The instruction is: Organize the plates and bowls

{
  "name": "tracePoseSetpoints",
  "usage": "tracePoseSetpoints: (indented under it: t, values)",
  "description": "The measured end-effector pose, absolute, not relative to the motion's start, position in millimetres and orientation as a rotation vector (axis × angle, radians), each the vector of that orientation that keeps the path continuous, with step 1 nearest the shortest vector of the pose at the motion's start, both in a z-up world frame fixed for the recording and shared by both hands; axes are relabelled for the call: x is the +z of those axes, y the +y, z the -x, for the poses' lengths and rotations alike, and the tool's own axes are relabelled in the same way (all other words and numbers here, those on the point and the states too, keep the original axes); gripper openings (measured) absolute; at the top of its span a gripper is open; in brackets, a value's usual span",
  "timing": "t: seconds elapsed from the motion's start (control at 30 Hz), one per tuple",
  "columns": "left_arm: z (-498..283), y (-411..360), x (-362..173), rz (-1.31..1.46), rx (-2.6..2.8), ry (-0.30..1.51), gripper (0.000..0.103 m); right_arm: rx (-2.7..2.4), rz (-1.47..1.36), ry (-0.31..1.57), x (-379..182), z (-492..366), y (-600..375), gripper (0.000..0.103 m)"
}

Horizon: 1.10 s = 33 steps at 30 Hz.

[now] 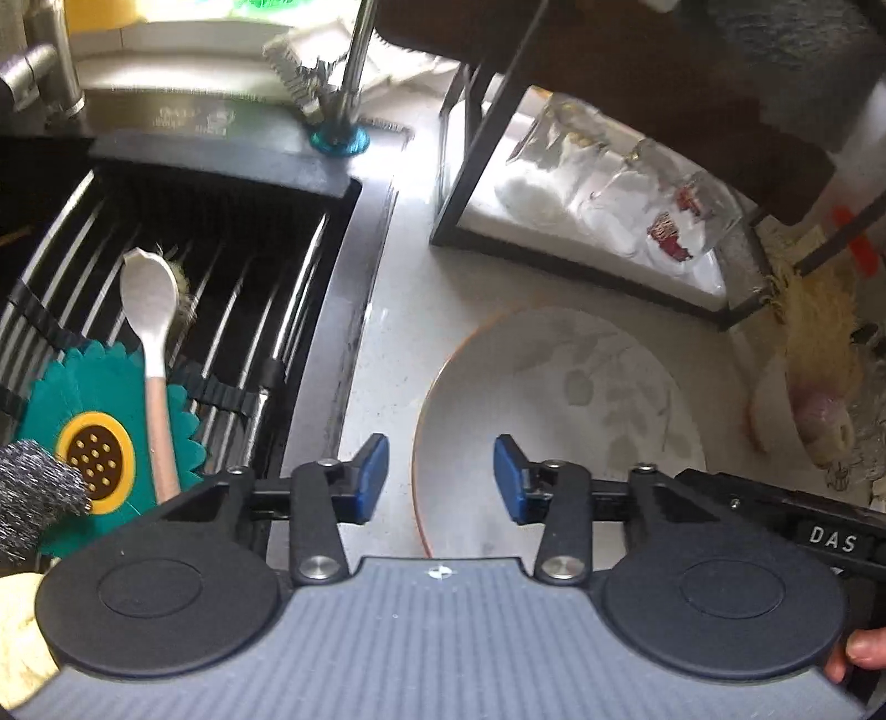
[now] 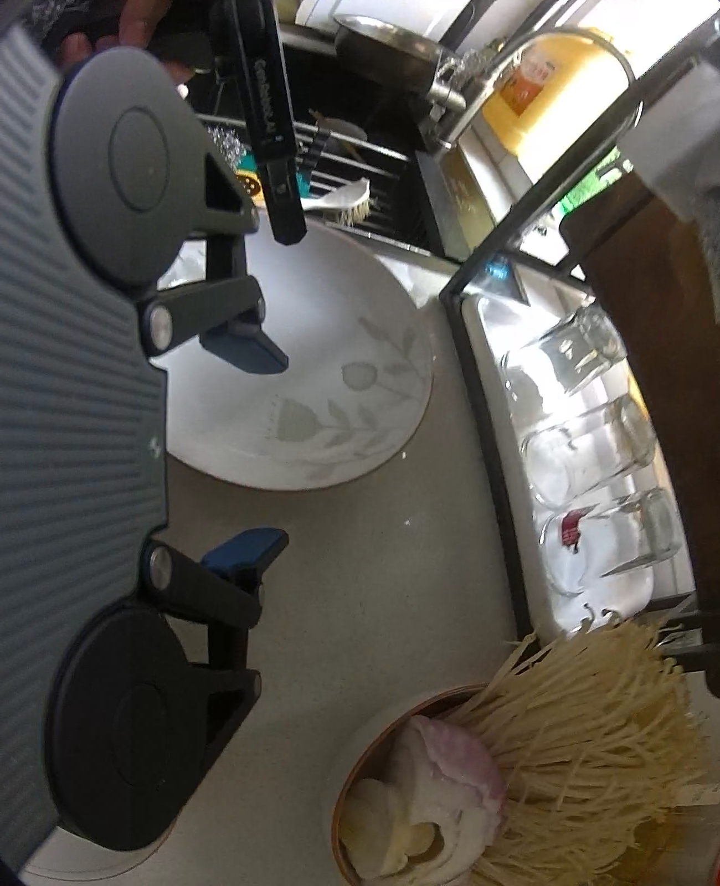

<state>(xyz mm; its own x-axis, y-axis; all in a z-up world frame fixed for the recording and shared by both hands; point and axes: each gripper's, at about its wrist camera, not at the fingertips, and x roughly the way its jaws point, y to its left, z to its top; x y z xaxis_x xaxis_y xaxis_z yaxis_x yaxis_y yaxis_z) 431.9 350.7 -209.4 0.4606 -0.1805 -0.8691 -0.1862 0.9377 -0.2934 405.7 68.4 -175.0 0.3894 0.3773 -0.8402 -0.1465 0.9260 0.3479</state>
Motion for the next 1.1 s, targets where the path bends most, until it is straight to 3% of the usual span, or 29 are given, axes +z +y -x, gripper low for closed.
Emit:
tracePoseSetpoints:
  t: [0.17,0.27,0.57,0.8,1.1]
  values:
    - [-443,357,-220,0.382,-0.015,1.135,0.028,0.315,-0.216,1.163,-182,-413,72,0.038]
    - [-450,361,-221,0.400,-0.028,1.139,0.025,0.307,-0.202,1.169,-183,-418,74,0.026]
    - [-457,363,-225,0.356,-0.089,1.214,0.020,0.308,-0.205,1.233,-188,-424,76,0.016]
    - [-456,370,-229,0.405,-0.120,1.236,0.013,0.316,-0.223,1.248,-190,-428,75,0.015]
    - [-457,370,-228,0.420,-0.109,1.225,0.013,0.348,-0.207,1.242,-189,-429,75,0.015]
